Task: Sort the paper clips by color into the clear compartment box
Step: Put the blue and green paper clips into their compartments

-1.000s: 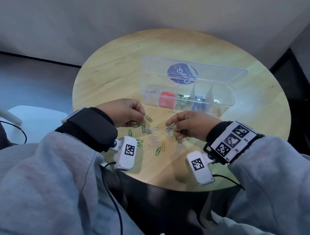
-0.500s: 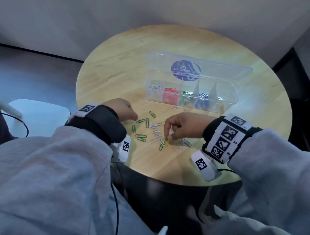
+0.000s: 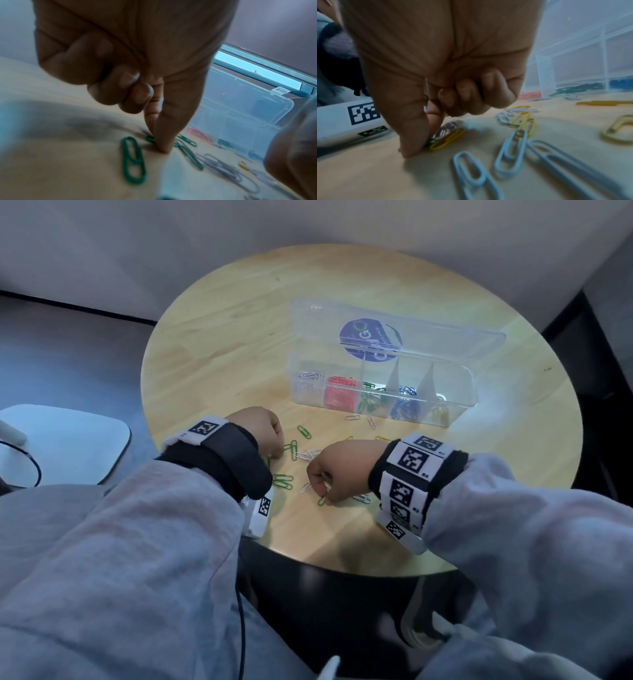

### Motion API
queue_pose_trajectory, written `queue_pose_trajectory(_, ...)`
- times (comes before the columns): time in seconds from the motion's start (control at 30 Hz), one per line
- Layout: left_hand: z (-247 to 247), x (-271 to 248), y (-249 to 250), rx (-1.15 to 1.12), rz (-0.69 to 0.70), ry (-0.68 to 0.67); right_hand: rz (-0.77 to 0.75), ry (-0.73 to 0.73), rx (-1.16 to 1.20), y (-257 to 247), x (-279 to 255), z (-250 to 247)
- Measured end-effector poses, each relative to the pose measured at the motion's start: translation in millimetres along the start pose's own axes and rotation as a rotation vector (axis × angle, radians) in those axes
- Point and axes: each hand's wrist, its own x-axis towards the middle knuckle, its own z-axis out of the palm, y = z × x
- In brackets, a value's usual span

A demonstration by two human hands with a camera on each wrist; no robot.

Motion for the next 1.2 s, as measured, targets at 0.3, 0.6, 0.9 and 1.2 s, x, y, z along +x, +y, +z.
queue_pose_trajectory(0.3,-2.9,-4.7,-1.8,-0.076,-0.033,-0.012,0.105,0.061,0.689,31.0,-12.3,-8.1)
queue_pose_trajectory(0.6,-34.2,-12.5,-1.1,-0.679,-0.058,-0.051,0.158,0.295,1.508,50.6,-15.0,-18.6)
queue_pose_trajectory(0.9,-51.7,-34.6,-13.2,-1.092,-0.036,0.022,0.339,0.253,1.456,21.5,4.9,-31.7)
queue_pose_trajectory(1.2,-41.4,-19.9,-16.6,-0.402,-0.087,-0.003,0.404,0.219,0.259,9.1,33.5,-38.8)
